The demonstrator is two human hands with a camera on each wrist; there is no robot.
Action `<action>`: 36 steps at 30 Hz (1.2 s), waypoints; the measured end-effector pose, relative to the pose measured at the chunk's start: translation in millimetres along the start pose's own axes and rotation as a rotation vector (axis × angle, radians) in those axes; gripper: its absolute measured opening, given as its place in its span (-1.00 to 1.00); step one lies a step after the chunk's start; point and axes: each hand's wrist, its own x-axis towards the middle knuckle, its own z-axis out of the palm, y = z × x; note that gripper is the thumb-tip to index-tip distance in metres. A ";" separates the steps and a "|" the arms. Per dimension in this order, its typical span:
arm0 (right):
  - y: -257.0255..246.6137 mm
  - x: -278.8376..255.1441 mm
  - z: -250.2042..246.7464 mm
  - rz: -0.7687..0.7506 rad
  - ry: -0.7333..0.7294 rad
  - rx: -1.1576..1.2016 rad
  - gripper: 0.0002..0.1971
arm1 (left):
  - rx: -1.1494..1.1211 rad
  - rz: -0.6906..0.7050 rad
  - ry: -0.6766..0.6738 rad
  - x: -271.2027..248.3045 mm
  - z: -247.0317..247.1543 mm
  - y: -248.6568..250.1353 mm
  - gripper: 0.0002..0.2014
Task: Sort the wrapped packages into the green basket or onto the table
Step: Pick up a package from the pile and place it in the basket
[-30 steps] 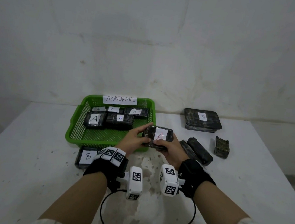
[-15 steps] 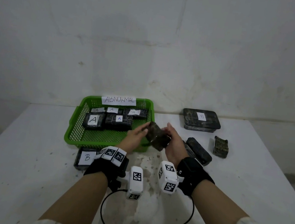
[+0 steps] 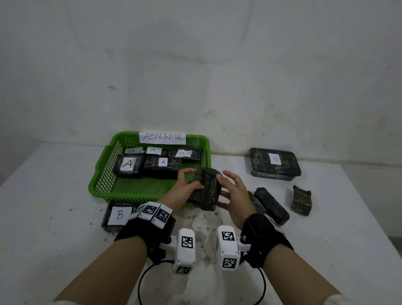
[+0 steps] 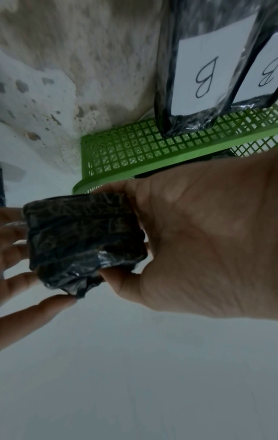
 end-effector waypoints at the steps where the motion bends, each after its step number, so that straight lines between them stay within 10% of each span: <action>1: -0.1 -1.0 1.6 0.023 -0.026 -0.006 -0.64 | 0.010 -0.003 -0.016 -0.6 1.2 -0.3 -0.59; 10: 3.9 -1.9 6.0 -0.090 0.033 -0.158 -0.76 | 0.206 0.024 0.010 1.8 5.6 -1.1 -0.66; 26: 9.3 -3.0 -0.6 0.003 -0.105 -0.121 -0.13 | 0.197 0.063 0.003 -0.2 0.3 -6.5 -0.46; 36: 0.2 -6.7 1.5 0.036 -0.141 0.007 -0.79 | 0.238 0.194 -0.060 -1.4 -5.5 -7.2 -0.45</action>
